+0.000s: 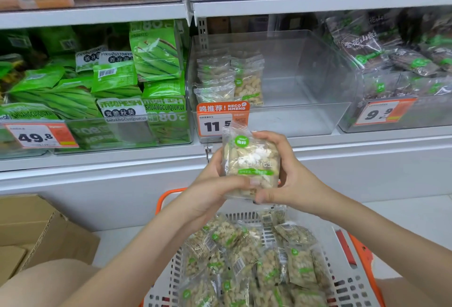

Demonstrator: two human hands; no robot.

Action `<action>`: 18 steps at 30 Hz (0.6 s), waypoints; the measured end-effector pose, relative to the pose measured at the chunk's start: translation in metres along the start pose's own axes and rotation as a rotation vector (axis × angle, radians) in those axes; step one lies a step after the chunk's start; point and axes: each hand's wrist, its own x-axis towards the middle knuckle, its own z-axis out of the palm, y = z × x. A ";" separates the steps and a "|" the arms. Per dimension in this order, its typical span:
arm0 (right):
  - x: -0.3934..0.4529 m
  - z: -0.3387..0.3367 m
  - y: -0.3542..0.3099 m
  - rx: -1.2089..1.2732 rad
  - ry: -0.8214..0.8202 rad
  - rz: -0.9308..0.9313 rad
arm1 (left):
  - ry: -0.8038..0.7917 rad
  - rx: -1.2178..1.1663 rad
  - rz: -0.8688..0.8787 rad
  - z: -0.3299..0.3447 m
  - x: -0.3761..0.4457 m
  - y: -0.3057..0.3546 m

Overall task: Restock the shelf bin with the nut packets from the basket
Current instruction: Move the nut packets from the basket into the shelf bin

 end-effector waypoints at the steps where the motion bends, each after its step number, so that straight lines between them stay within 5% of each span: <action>1: 0.000 -0.002 -0.001 0.006 -0.030 0.011 | -0.001 -0.001 -0.007 0.001 0.000 -0.001; 14: 0.001 -0.001 -0.007 -0.036 0.071 -0.036 | -0.037 0.167 0.050 0.004 0.002 0.013; 18: 0.009 -0.007 -0.018 -0.081 0.133 -0.083 | 0.004 0.384 0.077 0.000 0.010 0.029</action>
